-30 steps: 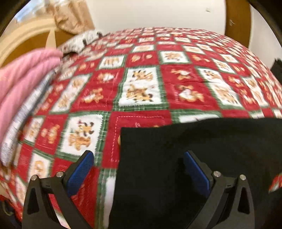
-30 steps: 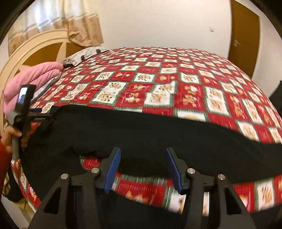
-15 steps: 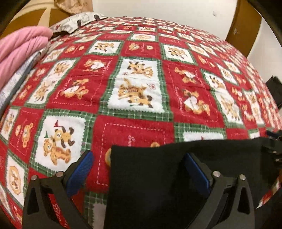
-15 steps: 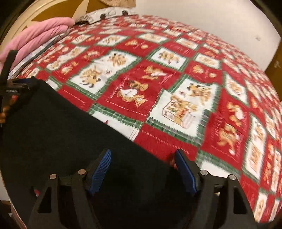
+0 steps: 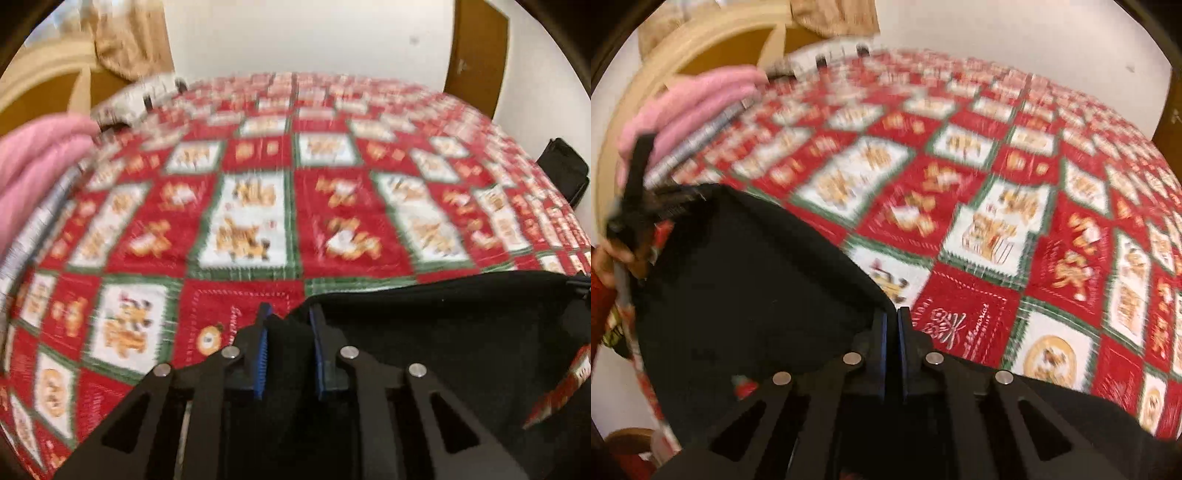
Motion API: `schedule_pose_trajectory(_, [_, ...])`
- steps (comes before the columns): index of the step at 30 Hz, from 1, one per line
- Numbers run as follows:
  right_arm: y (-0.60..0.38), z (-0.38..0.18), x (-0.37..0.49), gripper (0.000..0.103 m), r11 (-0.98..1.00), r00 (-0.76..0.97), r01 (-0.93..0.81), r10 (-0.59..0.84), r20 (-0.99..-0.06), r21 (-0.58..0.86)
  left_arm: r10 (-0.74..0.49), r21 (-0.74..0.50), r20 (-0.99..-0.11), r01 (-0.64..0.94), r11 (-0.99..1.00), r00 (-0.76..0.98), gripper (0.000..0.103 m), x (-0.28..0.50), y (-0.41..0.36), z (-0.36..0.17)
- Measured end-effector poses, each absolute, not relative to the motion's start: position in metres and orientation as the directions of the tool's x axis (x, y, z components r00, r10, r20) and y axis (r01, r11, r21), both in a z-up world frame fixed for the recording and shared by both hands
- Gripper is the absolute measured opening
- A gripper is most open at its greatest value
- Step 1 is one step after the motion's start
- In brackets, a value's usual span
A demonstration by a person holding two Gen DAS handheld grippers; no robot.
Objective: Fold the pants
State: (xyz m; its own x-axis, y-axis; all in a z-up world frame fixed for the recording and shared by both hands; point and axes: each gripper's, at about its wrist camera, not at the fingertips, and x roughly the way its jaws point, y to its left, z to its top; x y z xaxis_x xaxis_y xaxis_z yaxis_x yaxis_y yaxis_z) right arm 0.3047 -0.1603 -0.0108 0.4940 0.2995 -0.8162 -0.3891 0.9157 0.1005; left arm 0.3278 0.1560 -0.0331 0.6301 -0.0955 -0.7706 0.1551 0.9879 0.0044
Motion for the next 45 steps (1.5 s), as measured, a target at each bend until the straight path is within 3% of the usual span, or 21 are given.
schedule_pose_trajectory(8, [-0.155,0.046,0.176,0.005,0.901,0.608,-0.429,0.339,-0.717,0.063,-0.124,0.027,-0.575,0.17,0.985,0.809,0.021,0.212,0.171,0.025])
schedule_pose_trajectory(16, [-0.125,-0.012,0.077,0.005,0.908,0.644,-0.418,0.288,-0.709,-0.011,-0.067,0.043,-0.613,0.118,0.992,0.788,0.027,0.129,0.18,-0.039])
schedule_pose_trajectory(21, [-0.123,-0.065,0.068,0.005,0.93,0.605,-0.366,0.27,-0.749,0.04,-0.029,0.045,-0.659,0.077,0.996,0.751,0.028,0.111,0.181,-0.071])
schedule_pose_trajectory(22, [-0.124,-0.07,0.066,0.006,0.931,0.603,-0.361,0.27,-0.751,0.046,-0.032,0.038,-0.662,0.076,0.996,0.749,0.031,0.109,0.182,-0.073])
schedule_pose_trajectory(26, [-0.126,-0.074,0.064,0.006,0.941,0.622,-0.334,0.27,-0.735,0.063,-0.057,-0.022,-0.668,0.057,0.998,0.742,0.066,0.098,0.194,-0.075])
schedule_pose_trajectory(29, [-0.128,-0.074,0.065,0.017,0.944,0.614,-0.31,0.292,-0.734,0.116,-0.013,-0.019,-0.677,0.001,1.0,0.735,0.075,0.091,0.207,-0.078])
schedule_pose_trajectory(31, [-0.131,-0.069,0.061,0.033,0.936,0.61,-0.304,0.334,-0.718,0.178,0.009,-0.013,-0.691,-0.025,1.0,0.723,0.075,0.084,0.218,-0.079])
schedule_pose_trajectory(33, [-0.133,-0.059,0.054,0.058,0.92,0.616,-0.315,0.386,-0.687,0.234,-0.008,-0.041,-0.707,-0.029,0.999,0.707,0.075,0.077,0.226,-0.075])
schedule_pose_trajectory(34, [-0.133,-0.05,0.048,0.061,0.915,0.635,-0.324,0.398,-0.662,0.239,-0.024,-0.058,-0.711,-0.024,0.998,0.703,0.075,0.074,0.228,-0.072])
schedule_pose_trajectory(38, [-0.125,-0.027,0.038,0.062,0.921,0.702,-0.325,0.387,-0.597,0.215,-0.164,-0.189,-0.689,0.043,0.981,0.706,0.075,0.063,0.221,-0.055])
schedule_pose_trajectory(43, [-0.11,-0.024,0.053,0.061,0.93,0.719,-0.295,0.367,-0.59,0.22,-0.324,-0.369,-0.68,0.075,0.927,0.658,0.071,0.07,0.198,-0.061])
schedule_pose_trajectory(45, [-0.102,-0.024,0.059,0.052,0.94,0.734,-0.285,0.341,-0.588,0.188,-0.382,-0.425,-0.687,0.085,0.901,0.618,0.067,0.072,0.189,-0.07])
